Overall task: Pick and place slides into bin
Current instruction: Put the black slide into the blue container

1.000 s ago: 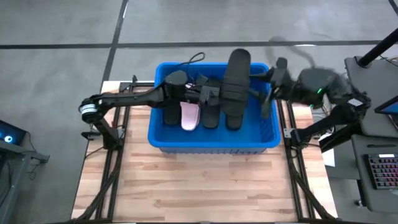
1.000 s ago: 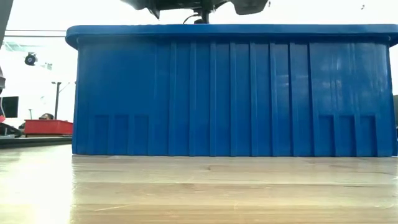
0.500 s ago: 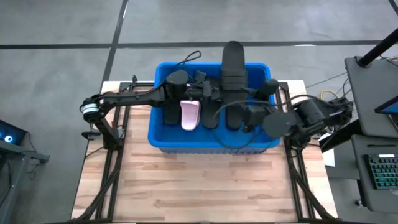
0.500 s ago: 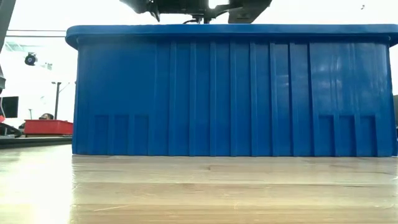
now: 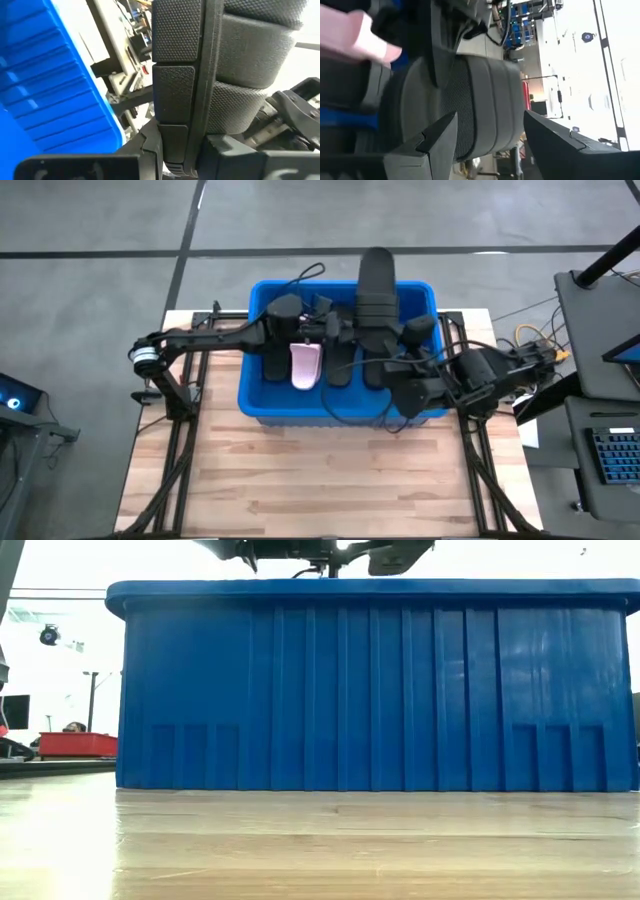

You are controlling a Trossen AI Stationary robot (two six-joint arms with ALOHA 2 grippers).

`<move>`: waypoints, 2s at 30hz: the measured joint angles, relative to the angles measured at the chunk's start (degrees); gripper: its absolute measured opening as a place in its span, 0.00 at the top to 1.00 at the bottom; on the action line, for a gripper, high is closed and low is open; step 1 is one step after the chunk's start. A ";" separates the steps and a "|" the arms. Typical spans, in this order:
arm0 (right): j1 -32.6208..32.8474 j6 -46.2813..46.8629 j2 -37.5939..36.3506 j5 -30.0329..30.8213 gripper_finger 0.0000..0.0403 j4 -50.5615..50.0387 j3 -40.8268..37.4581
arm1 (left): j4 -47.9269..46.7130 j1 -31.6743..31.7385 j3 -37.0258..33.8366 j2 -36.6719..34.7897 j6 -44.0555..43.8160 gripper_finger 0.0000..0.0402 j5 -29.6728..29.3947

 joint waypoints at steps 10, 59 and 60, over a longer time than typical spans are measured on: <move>-4.07 -0.61 0.75 0.32 0.46 -1.87 0.00 | 1.74 -2.61 0.54 -0.11 1.60 0.87 0.17; -5.72 30.36 -23.29 -10.13 0.98 11.15 -45.91 | 15.10 4.93 0.85 -6.11 11.78 0.11 7.19; -6.08 28.63 -23.63 -9.97 0.98 13.41 -48.14 | 15.09 4.97 0.85 -6.51 12.20 0.11 7.13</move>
